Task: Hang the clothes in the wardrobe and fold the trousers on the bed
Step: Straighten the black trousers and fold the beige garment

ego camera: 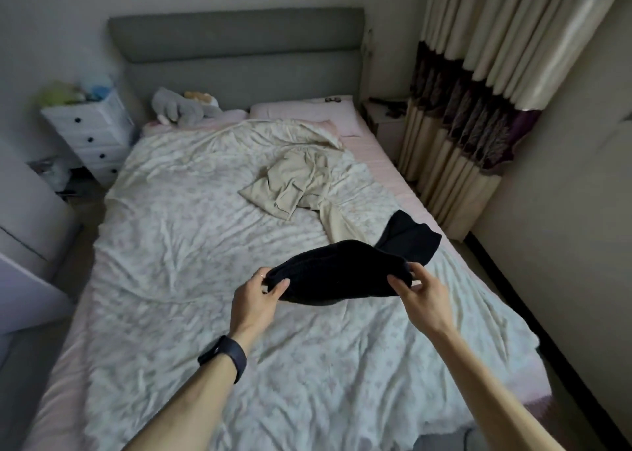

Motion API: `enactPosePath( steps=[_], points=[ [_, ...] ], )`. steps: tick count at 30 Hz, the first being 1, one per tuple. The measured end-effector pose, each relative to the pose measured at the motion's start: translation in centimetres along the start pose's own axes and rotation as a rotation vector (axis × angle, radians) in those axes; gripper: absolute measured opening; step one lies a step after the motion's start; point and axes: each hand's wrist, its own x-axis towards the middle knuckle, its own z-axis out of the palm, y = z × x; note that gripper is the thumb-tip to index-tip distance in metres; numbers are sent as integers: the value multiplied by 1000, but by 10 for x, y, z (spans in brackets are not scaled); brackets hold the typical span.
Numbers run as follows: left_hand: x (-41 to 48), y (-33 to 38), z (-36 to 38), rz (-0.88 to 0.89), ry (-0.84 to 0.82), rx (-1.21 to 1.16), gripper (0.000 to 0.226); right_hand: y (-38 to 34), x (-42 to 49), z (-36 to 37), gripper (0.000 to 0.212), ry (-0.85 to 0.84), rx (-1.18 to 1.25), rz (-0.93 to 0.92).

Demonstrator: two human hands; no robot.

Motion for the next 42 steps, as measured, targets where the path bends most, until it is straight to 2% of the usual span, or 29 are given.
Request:
enactPosePath(
  steps=[6, 11, 15, 19, 22, 25, 28, 29, 31, 34, 42],
  points=[
    [-55, 5, -75, 95, -31, -17, 20, -62, -93, 6, 20, 129, 13, -45],
    [-100, 20, -123, 149, 61, -17, 28, -98, -156, -7, 18, 207, 8, -111],
    [-131, 36, -154, 186, 131, -83, 21, -123, -190, -25, 27, 298, 80, -216],
    [-165, 66, -185, 257, 184, -183, 22, -156, -222, -50, 23, 394, 143, -307],
    [-189, 94, -209, 315, 250, -231, 29, -182, -240, -68, 11, 432, 158, -372],
    [-216, 116, -235, 356, 302, -284, 38, -208, -266, -80, 17, 505, 111, -454],
    [-252, 138, -263, 365, 359, -332, 67, -235, -299, -96, 20, 559, 146, -526],
    [-263, 145, -273, 371, 389, -328, 69, -244, -308, -103, 21, 570, 158, -540],
    [-284, 158, -290, 385, 444, -334, 56, -261, -325, -117, 23, 603, 175, -578],
    [-322, 179, -313, 459, 517, -358, 22, -282, -353, -140, 27, 668, 214, -602],
    [-409, 219, -378, 573, 627, -266, 17, -314, -411, -173, 31, 747, 273, -661]
  ],
)
